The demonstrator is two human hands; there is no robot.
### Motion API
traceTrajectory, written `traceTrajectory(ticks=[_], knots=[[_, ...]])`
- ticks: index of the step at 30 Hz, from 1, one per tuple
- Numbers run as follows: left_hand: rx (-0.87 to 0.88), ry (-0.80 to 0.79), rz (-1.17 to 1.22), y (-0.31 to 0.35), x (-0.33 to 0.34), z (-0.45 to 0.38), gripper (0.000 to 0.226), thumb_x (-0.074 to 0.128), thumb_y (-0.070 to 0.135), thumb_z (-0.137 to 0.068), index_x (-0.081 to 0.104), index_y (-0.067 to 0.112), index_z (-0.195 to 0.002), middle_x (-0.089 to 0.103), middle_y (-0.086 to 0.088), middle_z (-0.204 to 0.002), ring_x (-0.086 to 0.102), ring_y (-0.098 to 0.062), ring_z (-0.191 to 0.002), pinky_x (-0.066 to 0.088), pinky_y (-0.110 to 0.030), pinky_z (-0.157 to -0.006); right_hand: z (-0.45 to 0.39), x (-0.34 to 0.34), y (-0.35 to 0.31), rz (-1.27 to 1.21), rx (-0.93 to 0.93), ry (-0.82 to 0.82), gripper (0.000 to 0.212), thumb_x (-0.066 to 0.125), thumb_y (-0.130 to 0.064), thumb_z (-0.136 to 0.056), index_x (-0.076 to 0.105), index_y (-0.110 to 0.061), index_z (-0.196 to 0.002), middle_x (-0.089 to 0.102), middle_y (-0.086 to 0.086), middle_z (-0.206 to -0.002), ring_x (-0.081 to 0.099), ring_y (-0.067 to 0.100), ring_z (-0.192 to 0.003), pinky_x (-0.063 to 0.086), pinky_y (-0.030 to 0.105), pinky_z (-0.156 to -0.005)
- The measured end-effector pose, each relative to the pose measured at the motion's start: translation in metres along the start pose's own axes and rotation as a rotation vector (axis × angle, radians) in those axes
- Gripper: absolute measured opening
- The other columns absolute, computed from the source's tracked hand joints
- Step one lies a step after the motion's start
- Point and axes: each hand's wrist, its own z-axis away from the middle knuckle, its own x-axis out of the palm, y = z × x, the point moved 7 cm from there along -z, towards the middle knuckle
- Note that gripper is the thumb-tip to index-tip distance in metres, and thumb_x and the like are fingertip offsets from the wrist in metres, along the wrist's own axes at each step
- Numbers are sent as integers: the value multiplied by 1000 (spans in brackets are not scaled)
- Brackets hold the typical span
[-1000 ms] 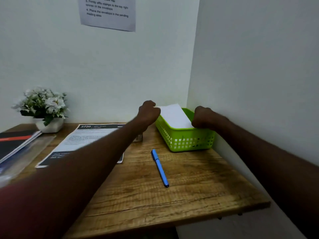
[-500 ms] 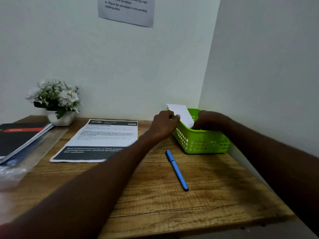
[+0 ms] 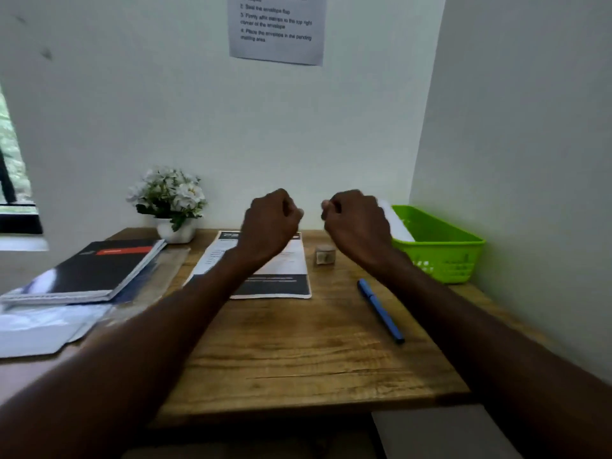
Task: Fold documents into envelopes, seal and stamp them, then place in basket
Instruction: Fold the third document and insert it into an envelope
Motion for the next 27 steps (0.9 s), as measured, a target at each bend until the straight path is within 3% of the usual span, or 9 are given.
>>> traceTrajectory(ticks=[3, 5, 8, 9, 12, 16, 20, 22, 27], knots=[[-13, -24, -139, -49, -45, 8, 34, 64, 44, -94, 59, 19, -71, 59, 8, -63, 59, -17, -65, 42, -33, -63, 3, 57, -28, -13, -15, -207, 42, 48, -50, -97, 68, -14, -90, 72, 12, -99, 67, 34, -95, 45, 34, -73], [-19, -35, -201, -79, -61, 17, 41, 57, 38, -99, 56, 13, -66, 59, -2, -61, 60, -26, -64, 43, -38, -61, 6, 94, -43, 22, -40, -323, 40, 48, -49, -97, 66, -14, -92, 70, 15, -101, 66, 36, -96, 42, 33, -72], [-138, -148, -245, -120, -64, 34, 11, 61, 15, -97, 57, 6, -91, 65, -14, -90, 61, -33, -88, 40, -38, -70, 13, 140, -52, 103, -84, -446, 41, 44, -48, -101, 63, -13, -109, 67, 17, -118, 62, 36, -112, 44, 36, -79], [-179, -186, -242, -129, -61, 38, 13, 63, 13, -94, 55, 6, -103, 64, -15, -101, 59, -32, -95, 40, -36, -74, 16, 150, -52, 140, -96, -480, 46, 41, -51, -103, 61, -13, -120, 64, 15, -129, 59, 35, -120, 46, 39, -88], [-129, -284, -298, -139, -45, 38, 41, 66, 33, -96, 56, 3, -123, 62, -19, -122, 56, -33, -115, 44, -39, -90, 23, 175, -43, 256, -121, -562, 71, 31, -67, -100, 45, -16, -147, 49, 12, -152, 47, 32, -139, 39, 51, -111], [-139, -374, -507, -140, -29, 36, 63, 49, 59, -100, 62, 2, -124, 57, -24, -132, 51, -38, -127, 45, -44, -99, 26, 176, -40, 295, -147, -609, 83, 20, -80, -92, 51, -19, -139, 56, 10, -143, 54, 32, -130, 43, 52, -106], [-180, -402, -507, -149, -17, 37, 79, 38, 77, -91, 60, 14, -133, 60, -14, -134, 55, -33, -126, 48, -48, -99, 22, 169, -41, 311, -175, -652, 72, 42, -71, -96, 51, -16, -142, 57, 12, -144, 54, 30, -130, 43, 35, -95], [-213, -367, -461, -151, -19, 37, 86, 36, 82, -84, 55, 19, -140, 58, -10, -138, 55, -31, -127, 48, -49, -100, 20, 166, -42, 309, -184, -662, 68, 49, -68, -96, 54, -16, -140, 57, 11, -144, 53, 29, -130, 41, 33, -89], [-384, -298, -293, -152, -31, 33, 70, 65, 56, -92, 48, 10, -141, 51, -15, -146, 53, -33, -131, 46, -48, -106, 22, 159, -39, 273, -181, -682, 68, 56, -68, -92, 56, -17, -137, 56, 8, -144, 54, 26, -129, 43, 34, -93]])
